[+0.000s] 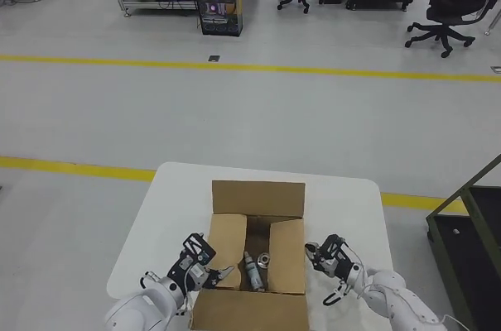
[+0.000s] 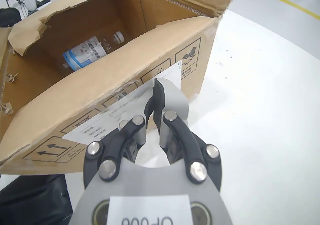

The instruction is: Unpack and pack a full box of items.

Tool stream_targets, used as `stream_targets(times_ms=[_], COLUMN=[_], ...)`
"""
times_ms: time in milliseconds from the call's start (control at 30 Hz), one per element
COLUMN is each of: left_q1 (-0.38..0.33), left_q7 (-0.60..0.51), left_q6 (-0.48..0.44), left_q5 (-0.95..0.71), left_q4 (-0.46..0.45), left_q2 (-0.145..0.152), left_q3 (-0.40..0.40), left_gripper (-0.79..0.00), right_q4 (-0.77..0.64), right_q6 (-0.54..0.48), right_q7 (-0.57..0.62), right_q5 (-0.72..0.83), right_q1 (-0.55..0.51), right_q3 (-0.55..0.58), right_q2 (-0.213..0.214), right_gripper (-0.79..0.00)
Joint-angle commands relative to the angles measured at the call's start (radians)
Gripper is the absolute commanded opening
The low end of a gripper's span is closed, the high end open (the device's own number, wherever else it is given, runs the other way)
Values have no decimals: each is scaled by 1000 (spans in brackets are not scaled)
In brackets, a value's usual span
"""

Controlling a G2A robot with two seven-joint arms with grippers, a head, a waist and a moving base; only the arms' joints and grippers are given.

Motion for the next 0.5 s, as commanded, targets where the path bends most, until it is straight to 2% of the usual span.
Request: stream_targets(times_ms=[0, 167, 467], left_q1=[-14, -51, -51], left_q7=[-20, -60, -60], left_q6=[8, 9, 9], left_q5=[-16, 4, 4], left_q4=[-9, -38, -38], left_q2=[-2, -8, -8], left_q3=[15, 76, 76], left_gripper=[0, 0, 0], right_q4=[6, 28, -14], right_q6=[9, 26, 23], right_q7=[-9, -28, -22], right_q5=[-2, 20, 39], right_q1=[2, 8, -20], right_q3=[-2, 28, 112], right_q2=[-2, -1, 20], right_gripper=[-785, -785, -785])
